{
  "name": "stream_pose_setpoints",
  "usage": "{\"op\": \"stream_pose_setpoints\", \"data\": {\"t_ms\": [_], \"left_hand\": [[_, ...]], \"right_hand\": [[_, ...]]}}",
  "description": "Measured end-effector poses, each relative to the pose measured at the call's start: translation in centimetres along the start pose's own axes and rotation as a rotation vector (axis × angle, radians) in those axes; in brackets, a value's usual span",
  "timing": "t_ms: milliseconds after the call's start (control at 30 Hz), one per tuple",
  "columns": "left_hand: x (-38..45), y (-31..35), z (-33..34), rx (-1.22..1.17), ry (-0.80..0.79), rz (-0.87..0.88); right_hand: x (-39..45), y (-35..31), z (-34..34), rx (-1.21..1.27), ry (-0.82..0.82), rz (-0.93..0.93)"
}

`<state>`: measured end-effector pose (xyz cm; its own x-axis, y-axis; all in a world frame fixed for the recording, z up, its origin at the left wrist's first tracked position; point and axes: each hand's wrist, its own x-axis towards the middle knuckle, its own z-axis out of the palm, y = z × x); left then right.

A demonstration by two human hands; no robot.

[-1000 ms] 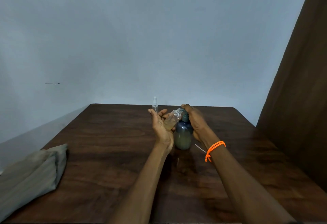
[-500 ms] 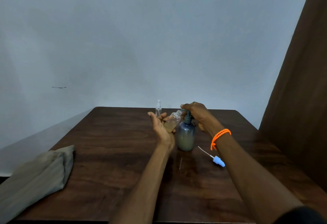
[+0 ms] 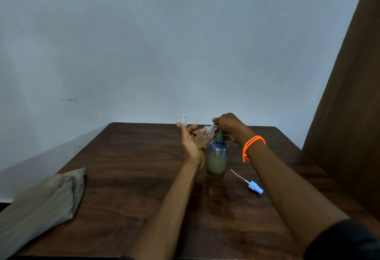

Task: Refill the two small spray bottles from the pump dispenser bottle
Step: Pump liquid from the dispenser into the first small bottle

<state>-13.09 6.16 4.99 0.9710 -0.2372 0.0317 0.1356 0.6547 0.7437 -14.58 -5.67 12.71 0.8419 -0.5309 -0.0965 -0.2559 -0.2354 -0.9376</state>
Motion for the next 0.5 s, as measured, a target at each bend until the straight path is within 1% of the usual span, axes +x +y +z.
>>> {"op": "stream_pose_setpoints", "data": {"t_ms": [133,267,500], "left_hand": [[0.1,-0.3,-0.1,-0.002,-0.010,0.007],[-0.1,-0.3,-0.1,-0.014,-0.011,0.004],[0.2,-0.5,-0.4,0.002,0.001,0.017]], "right_hand": [[0.2,-0.4,-0.2,-0.029,-0.026,0.012],[1.1,-1.1,-0.5,0.010,-0.011,0.005],[2.2,-0.2,1.4,-0.229,0.041,-0.034]]}}
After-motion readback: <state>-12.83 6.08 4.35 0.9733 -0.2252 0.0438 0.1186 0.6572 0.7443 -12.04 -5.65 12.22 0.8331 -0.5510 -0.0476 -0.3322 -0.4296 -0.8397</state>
